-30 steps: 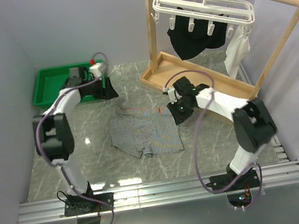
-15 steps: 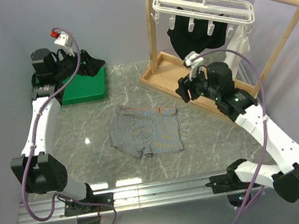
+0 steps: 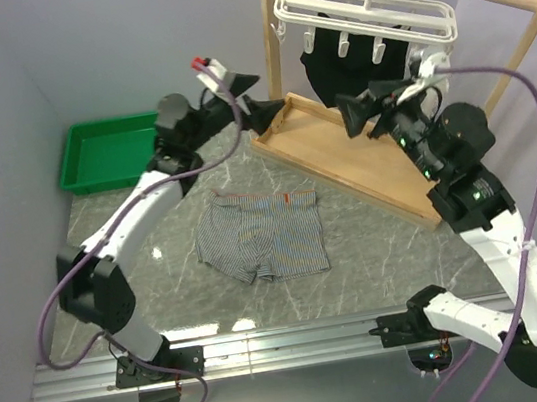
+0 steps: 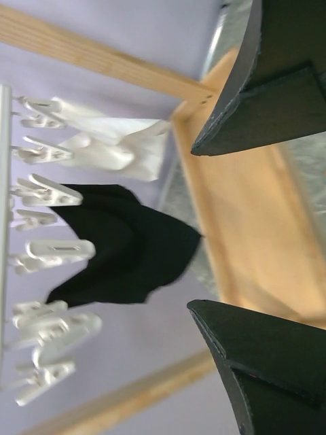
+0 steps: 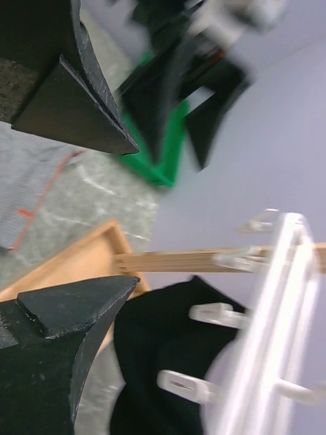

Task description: Clip the underwear to the hanger

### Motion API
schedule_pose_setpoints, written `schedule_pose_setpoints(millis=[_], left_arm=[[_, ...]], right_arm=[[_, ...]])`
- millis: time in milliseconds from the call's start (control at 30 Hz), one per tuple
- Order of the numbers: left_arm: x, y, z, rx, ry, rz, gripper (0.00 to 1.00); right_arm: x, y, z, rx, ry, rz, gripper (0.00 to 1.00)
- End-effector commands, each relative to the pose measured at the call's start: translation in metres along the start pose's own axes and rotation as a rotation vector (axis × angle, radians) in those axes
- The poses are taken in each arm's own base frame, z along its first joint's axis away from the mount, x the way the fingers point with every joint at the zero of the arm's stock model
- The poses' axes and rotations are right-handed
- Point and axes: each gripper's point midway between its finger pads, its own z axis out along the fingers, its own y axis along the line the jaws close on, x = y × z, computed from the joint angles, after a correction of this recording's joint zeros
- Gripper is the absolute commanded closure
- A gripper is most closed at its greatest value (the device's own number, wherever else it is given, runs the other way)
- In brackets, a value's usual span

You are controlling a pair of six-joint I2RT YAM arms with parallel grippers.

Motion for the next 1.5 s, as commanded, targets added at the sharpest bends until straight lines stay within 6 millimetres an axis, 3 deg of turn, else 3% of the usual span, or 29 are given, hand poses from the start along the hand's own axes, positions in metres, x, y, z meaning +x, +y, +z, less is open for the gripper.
schedule_pose_setpoints(millis=[0, 67, 100, 167, 200, 267, 300, 367, 400, 467, 500, 567, 600, 667, 700, 767, 833, 867, 967, 1000, 1200, 1467], left_arm=[[-0.041, 0.008, 0.033, -0.117, -0.223, 0.057, 0.09], [-0.047, 0.002, 0.046, -0.146, -0.264, 0.069, 0.09], [-0.038, 0.003, 0.055, -0.14, -0.267, 0.068, 0.1], [-0.044, -0.002, 0.064, -0.12, -0.299, 0.072, 0.12], [-0.039, -0.001, 0.07, -0.117, -0.308, 0.074, 0.14], [-0.046, -0.004, 0.078, -0.093, -0.342, 0.073, 0.16], [-0.037, -0.003, 0.085, -0.089, -0.34, 0.061, 0.18], [-0.05, -0.005, 0.092, -0.075, -0.401, 0.055, 0.23], [-0.036, -0.001, 0.1, -0.085, -0.398, 0.05, 0.26], [-0.051, -0.005, 0.108, -0.099, -0.462, 0.066, 0.28], [-0.04, -0.002, 0.116, -0.117, -0.455, 0.06, 0.29], [-0.049, -0.004, 0.124, -0.129, -0.484, 0.071, 0.3], [-0.041, -0.001, 0.13, -0.137, -0.474, 0.061, 0.33], [-0.048, 0.003, 0.134, -0.149, -0.489, 0.055, 0.36], [-0.038, 0.006, 0.139, -0.156, -0.475, 0.048, 0.38], [-0.043, 0.008, 0.143, -0.165, -0.492, 0.047, 0.39], [-0.034, 0.013, 0.148, -0.175, -0.478, 0.033, 0.4], [-0.041, 0.012, 0.149, -0.172, -0.494, 0.032, 0.41], [-0.043, 0.012, 0.151, -0.165, -0.499, 0.04, 0.51], [-0.044, 0.013, 0.151, -0.168, -0.499, 0.04, 0.6], [-0.047, 0.007, 0.148, -0.14, -0.484, 0.052, 0.84], [-0.051, -0.003, 0.145, -0.091, -0.466, 0.054, 0.99]], right_arm=[[-0.02, -0.009, 0.021, 0.057, -0.011, 0.037, 0.22], [-0.022, -0.011, 0.03, 0.03, 0.007, 0.026, 0.23], [-0.023, -0.009, 0.032, 0.011, 0.016, 0.021, 0.24], [-0.014, -0.014, 0.039, 0.015, 0.069, 0.031, 0.24], [-0.024, -0.017, 0.04, 0.017, 0.06, 0.048, 0.24], [-0.02, -0.019, 0.046, -0.006, 0.093, 0.077, 0.25], [-0.029, -0.02, 0.045, -0.008, 0.074, 0.1, 0.25], [-0.034, -0.018, 0.05, -0.022, 0.056, 0.118, 0.25], [-0.037, -0.016, 0.051, -0.036, 0.046, 0.125, 0.25], [-0.042, -0.016, 0.054, -0.044, 0.019, 0.113, 0.25], [-0.044, -0.017, 0.055, -0.041, 0.009, 0.107, 0.25], [-0.051, -0.016, 0.057, -0.051, -0.005, 0.094, 0.26], [-0.052, -0.016, 0.059, -0.052, -0.005, 0.093, 0.26], [-0.056, -0.015, 0.062, -0.065, -0.01, 0.087, 0.27], [-0.056, -0.015, 0.064, -0.068, -0.009, 0.088, 0.27], [-0.057, -0.015, 0.068, -0.073, -0.011, 0.089, 0.27], [-0.055, -0.015, 0.074, -0.078, -0.004, 0.093, 0.27], [-0.058, -0.015, 0.076, -0.085, -0.009, 0.089, 0.27], [-0.053, -0.018, 0.087, -0.088, 0.002, 0.104, 0.28], [-0.054, -0.018, 0.089, -0.092, 0.0, 0.118, 0.28], [-0.052, -0.019, 0.111, -0.099, -0.005, 0.195, 0.31], [-0.055, -0.02, 0.13, -0.105, -0.007, 0.241, 0.34]])
